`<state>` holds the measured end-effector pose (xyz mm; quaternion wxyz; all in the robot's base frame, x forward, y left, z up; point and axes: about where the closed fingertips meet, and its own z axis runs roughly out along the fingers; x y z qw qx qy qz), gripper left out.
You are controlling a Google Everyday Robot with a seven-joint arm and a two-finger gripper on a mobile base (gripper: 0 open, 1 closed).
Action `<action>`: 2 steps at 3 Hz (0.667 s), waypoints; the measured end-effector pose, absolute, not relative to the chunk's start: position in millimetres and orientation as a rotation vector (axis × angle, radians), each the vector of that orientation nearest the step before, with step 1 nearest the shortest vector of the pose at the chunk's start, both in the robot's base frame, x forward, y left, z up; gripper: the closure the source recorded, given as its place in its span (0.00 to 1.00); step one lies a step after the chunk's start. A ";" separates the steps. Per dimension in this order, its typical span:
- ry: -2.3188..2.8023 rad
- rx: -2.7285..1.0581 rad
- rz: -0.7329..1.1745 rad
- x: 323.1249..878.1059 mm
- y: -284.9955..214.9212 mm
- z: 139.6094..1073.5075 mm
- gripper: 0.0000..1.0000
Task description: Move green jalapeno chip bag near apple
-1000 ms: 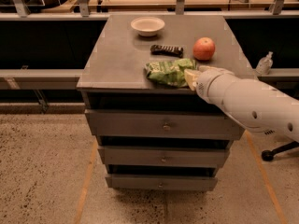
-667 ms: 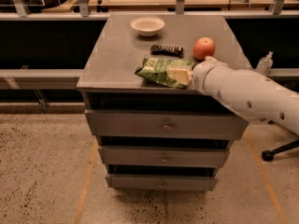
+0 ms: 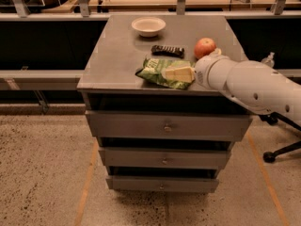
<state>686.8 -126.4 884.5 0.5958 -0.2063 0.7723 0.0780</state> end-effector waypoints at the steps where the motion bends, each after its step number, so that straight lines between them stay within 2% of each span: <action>1: 1.810 -0.537 0.206 671.7 -129.0 888.3 0.00; 2: 1.847 -0.565 0.292 653.5 -116.7 875.0 0.00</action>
Offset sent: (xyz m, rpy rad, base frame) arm -0.0587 0.0246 -0.0290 0.0649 0.1588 0.1834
